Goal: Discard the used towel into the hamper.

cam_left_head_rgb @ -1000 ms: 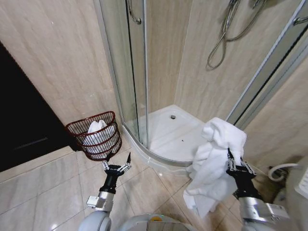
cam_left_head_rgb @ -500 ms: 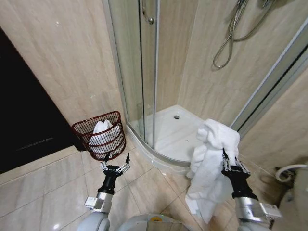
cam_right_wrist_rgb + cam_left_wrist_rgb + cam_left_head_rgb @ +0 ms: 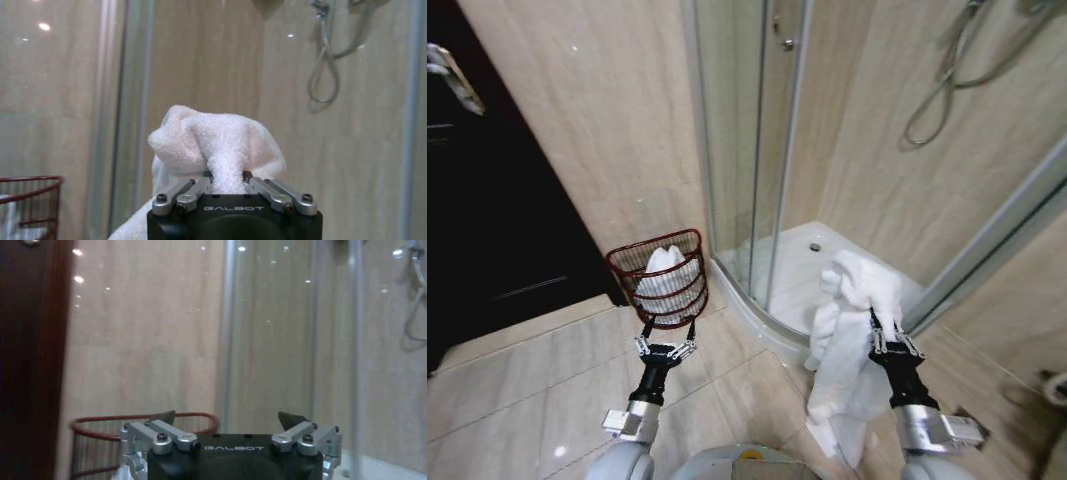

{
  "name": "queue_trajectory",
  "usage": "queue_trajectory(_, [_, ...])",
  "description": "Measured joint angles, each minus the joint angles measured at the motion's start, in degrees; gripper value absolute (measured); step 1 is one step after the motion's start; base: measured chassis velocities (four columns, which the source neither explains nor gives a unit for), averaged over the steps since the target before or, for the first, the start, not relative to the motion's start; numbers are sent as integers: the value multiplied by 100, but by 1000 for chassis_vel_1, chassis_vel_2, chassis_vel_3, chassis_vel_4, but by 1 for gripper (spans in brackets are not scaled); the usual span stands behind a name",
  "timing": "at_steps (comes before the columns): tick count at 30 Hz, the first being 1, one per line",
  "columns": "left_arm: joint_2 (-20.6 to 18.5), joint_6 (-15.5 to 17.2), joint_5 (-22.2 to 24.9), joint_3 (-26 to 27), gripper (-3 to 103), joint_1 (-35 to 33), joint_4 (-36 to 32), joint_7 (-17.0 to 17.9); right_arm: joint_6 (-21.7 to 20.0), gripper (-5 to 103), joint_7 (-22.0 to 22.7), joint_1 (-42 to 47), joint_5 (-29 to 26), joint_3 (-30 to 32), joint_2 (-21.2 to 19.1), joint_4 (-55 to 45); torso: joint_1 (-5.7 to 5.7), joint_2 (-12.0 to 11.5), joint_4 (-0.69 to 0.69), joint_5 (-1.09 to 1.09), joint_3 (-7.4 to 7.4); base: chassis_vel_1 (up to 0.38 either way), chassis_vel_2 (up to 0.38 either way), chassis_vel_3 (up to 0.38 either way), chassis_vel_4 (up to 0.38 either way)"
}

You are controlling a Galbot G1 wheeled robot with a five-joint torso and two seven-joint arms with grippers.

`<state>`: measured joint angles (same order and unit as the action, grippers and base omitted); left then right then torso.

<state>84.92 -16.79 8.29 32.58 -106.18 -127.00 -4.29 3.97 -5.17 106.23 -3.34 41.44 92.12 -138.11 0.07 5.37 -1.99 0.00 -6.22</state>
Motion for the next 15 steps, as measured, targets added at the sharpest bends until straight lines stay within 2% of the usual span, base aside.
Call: queue_trajectory(15, [22,-113,18,1,100,-5,77,-1,-47,16,8,-22,19,-23,-14,83,0,0,0,0,0,120,123,0,-9])
